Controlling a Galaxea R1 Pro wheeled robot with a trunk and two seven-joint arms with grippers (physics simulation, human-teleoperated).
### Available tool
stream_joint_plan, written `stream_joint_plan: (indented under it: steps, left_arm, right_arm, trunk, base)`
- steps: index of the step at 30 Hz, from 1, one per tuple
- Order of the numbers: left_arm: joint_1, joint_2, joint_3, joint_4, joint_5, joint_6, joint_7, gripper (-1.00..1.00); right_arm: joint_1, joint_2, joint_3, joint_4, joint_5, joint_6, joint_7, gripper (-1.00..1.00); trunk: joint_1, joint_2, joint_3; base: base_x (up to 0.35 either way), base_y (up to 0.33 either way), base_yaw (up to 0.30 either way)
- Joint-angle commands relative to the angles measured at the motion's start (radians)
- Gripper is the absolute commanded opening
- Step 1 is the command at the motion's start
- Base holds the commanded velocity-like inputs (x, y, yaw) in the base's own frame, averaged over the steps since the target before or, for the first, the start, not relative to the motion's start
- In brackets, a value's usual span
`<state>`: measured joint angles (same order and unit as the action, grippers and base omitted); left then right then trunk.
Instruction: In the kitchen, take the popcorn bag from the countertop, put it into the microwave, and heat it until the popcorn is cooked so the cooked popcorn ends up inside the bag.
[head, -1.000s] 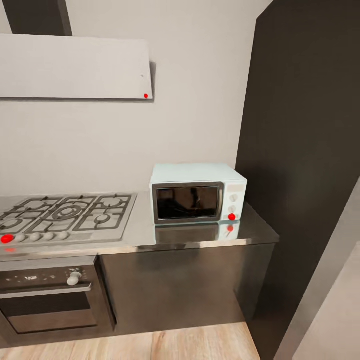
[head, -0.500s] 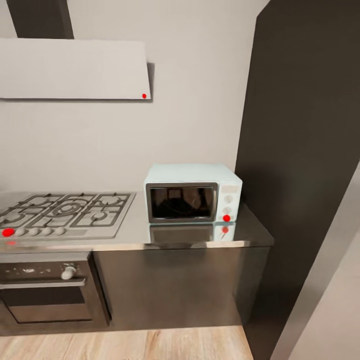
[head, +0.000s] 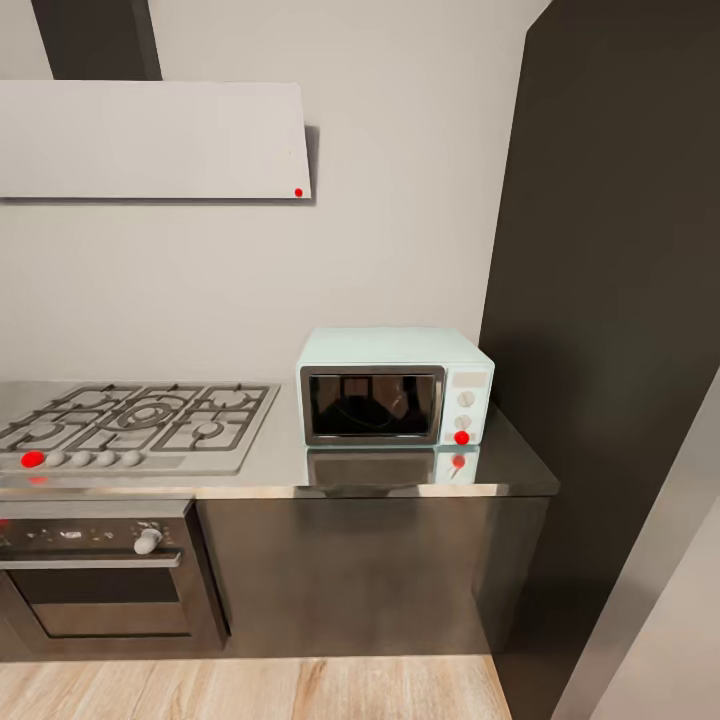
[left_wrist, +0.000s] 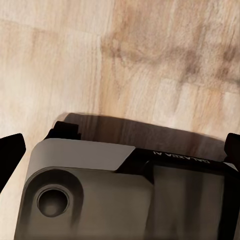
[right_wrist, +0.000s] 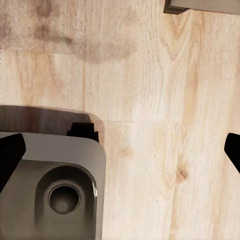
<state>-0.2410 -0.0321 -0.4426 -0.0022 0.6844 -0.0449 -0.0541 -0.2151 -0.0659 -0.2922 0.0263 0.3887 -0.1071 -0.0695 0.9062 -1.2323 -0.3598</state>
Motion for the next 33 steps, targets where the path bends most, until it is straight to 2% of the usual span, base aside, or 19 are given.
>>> stream_joint_plan:
  steps: [1, 8, 11, 13, 15, 16, 17, 18, 20, 21, 22, 23, 25, 27, 28, 31, 33]
  left_arm:
    - [-0.001, 0.0, -0.008, 0.002, 0.011, -0.004, -0.004, 1.0]
    - [-0.001, 0.0, -0.008, 0.002, 0.011, -0.004, -0.004, 1.0]
    - [-0.001, -0.001, -0.009, 0.002, 0.011, -0.004, -0.004, 1.0]
    - [-0.001, -0.001, -0.01, 0.002, 0.011, -0.004, -0.004, 1.0]
    - [-0.001, -0.002, -0.01, 0.002, 0.011, -0.004, -0.004, 1.0]
    - [-0.001, -0.002, -0.01, 0.002, 0.011, -0.004, -0.004, 1.0]
    - [-0.001, -0.002, -0.01, 0.002, 0.011, -0.004, -0.004, 1.0]
    - [-0.001, -0.002, -0.01, 0.002, 0.011, -0.004, -0.004, 1.0]
    - [-0.001, -0.002, -0.01, 0.002, 0.011, -0.004, -0.004, 1.0]
    - [-0.001, -0.003, -0.01, 0.002, 0.01, -0.004, -0.004, 1.0]
    - [-0.001, -0.003, -0.01, 0.002, 0.01, -0.004, -0.004, 1.0]
    - [-0.001, -0.003, -0.01, 0.002, 0.01, -0.004, -0.004, 1.0]
    - [-0.001, -0.003, -0.01, 0.002, 0.01, -0.004, -0.004, 1.0]
    - [-0.001, -0.003, -0.01, 0.002, 0.01, -0.004, -0.004, 1.0]
    - [-0.001, -0.003, -0.01, 0.002, 0.009, -0.004, -0.004, 1.0]
    - [-0.001, -0.003, -0.01, 0.002, 0.009, -0.005, -0.004, 1.0]
    - [-0.001, -0.003, -0.01, 0.002, 0.009, -0.006, -0.004, 1.0]
  right_arm:
    - [-0.001, 0.0, -0.008, 0.003, 0.011, -0.005, -0.004, 1.0]
    - [-0.001, 0.008, -0.009, 0.003, 0.009, -0.005, 0.003, 1.0]
    - [-0.001, 0.05, -0.011, 0.003, 0.01, -0.007, 0.012, 1.0]
    - [-0.001, 0.07, -0.012, -0.006, 0.011, -0.005, 0.014, 1.0]
    - [-0.001, 0.092, -0.012, -0.065, 0.011, 0.001, 0.015, 1.0]
    - [-0.001, 0.115, -0.011, -0.154, 0.011, 0.017, 0.016, 1.0]
    - [-0.001, 0.127, -0.011, -0.229, 0.01, 0.05, 0.017, 1.0]
    - [-0.001, 0.139, -0.01, -0.336, 0.008, 0.116, 0.025, 1.0]
    - [-0.001, 0.152, -0.01, -0.483, 0.005, 0.216, 0.058, 1.0]
    - [-0.001, 0.163, -0.01, -0.583, 0.004, 0.287, 0.098, 1.0]
    - [-0.001, 0.169, -0.01, -0.644, 0.003, 0.333, 0.127, 1.0]
    - [0.001, 0.176, -0.01, -0.771, 0.002, 0.455, 0.183, 1.0]
    - [-0.029, 0.18, -0.01, -0.898, 0.0, 0.605, 0.209, 1.0]
    - [-0.058, 0.183, -0.009, -0.988, -0.002, 0.69, 0.215, 1.0]
    - [-0.08, 0.185, -0.009, -1.078, -0.003, 0.767, 0.224, 1.0]
    - [-0.113, 0.188, -0.005, -1.255, -0.004, 0.91, 0.269, 1.0]
    - [-0.14, 0.192, 0.014, -1.347, -0.004, 0.996, 0.299, 1.0]
  trunk:
    - [0.0, -0.001, -0.001]
    - [0.0, -0.001, -0.001]
    - [0.0, -0.001, -0.001]
    - [0.0, -0.001, -0.001]
    - [0.0, -0.001, -0.001]
    - [0.0, -0.001, -0.001]
    - [0.0, -0.001, -0.001]
    - [0.0, -0.001, -0.001]
    - [0.0, -0.001, -0.001]
    - [0.0, -0.001, -0.001]
    - [0.0, -0.001, -0.001]
    - [0.0, -0.001, -0.001]
    - [0.0, -0.001, -0.001]
    - [0.0, -0.001, -0.001]
    - [0.0, -0.001, -0.001]
    - [0.0, -0.001, -0.001]
    - [0.0, -0.001, -0.001]
  base:
    - [0.0, 0.0, 0.0]
    - [0.0, 0.0, 0.0]
    - [0.0, 0.0, 0.0]
    - [0.0, 0.0, 0.0]
    - [0.0, 0.0, 0.0]
    - [0.0, 0.0, 0.0]
    - [0.0, 0.0, 0.0]
    - [0.0, 0.0, 0.0]
    - [0.0, 0.0, 0.0]
    - [0.0, 0.0, 0.0]
    - [0.0, 0.0, 0.0]
    - [0.0, 0.0, 0.0]
    - [0.0, 0.0, 0.0]
    - [0.0, 0.0, 0.0]
    - [0.0, 0.0, 0.0]
    - [0.0, 0.0, 0.0]
    - [0.0, 0.0, 0.0]
